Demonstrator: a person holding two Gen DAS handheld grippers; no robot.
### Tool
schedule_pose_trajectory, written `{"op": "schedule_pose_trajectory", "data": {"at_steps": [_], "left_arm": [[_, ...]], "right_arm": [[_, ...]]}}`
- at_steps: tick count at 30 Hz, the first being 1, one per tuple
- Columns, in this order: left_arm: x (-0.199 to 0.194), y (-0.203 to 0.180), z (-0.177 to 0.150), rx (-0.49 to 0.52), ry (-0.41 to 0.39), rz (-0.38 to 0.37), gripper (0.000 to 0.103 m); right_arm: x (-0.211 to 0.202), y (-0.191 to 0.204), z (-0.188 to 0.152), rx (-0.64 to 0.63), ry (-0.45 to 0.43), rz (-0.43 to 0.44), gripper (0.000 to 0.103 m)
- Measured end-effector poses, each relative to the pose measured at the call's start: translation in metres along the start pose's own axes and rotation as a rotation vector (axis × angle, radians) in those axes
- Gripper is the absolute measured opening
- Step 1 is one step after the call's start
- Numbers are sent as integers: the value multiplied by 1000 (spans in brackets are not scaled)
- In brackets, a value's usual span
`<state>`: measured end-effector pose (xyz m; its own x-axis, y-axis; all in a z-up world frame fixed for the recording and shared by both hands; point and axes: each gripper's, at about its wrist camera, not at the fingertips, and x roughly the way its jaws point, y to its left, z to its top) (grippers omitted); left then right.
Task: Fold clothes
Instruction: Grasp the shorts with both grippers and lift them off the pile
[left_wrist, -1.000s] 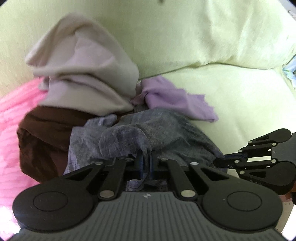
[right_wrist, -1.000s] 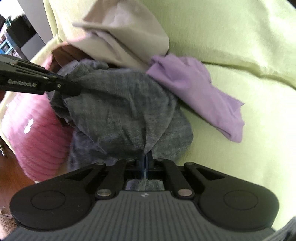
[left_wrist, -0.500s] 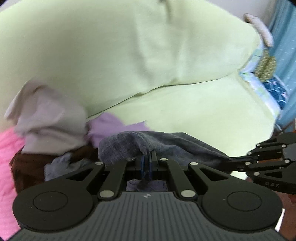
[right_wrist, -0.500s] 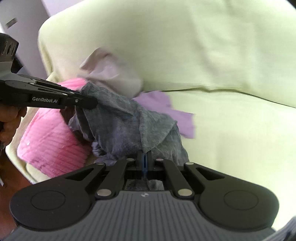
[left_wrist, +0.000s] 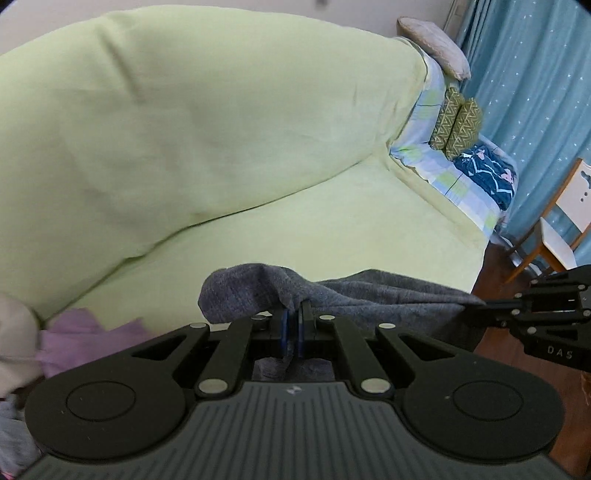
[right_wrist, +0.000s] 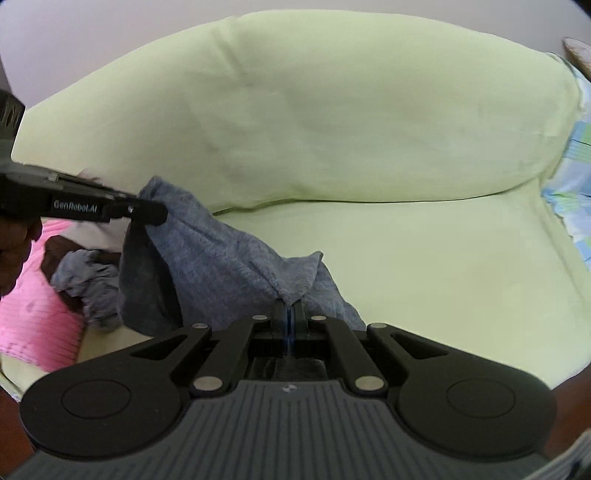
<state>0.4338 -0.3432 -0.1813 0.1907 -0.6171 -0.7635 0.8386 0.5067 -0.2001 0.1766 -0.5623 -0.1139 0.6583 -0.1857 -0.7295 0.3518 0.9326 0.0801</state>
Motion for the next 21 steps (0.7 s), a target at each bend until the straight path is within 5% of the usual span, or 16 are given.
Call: {"op": "schedule_pose_trajectory", "data": {"at_steps": [9,17,21], "left_arm": [[102,-98,48,19,6,-51,1],[171,-129,82,66,-6,-50,1],[225,-144,100,20,-15,10,1]], "right_arm": [[-11,-150,18,-41,31,-70,0],[61,-193,10,-40,88,-131,0],[91,-229,11,-72,104,-98,0]]}}
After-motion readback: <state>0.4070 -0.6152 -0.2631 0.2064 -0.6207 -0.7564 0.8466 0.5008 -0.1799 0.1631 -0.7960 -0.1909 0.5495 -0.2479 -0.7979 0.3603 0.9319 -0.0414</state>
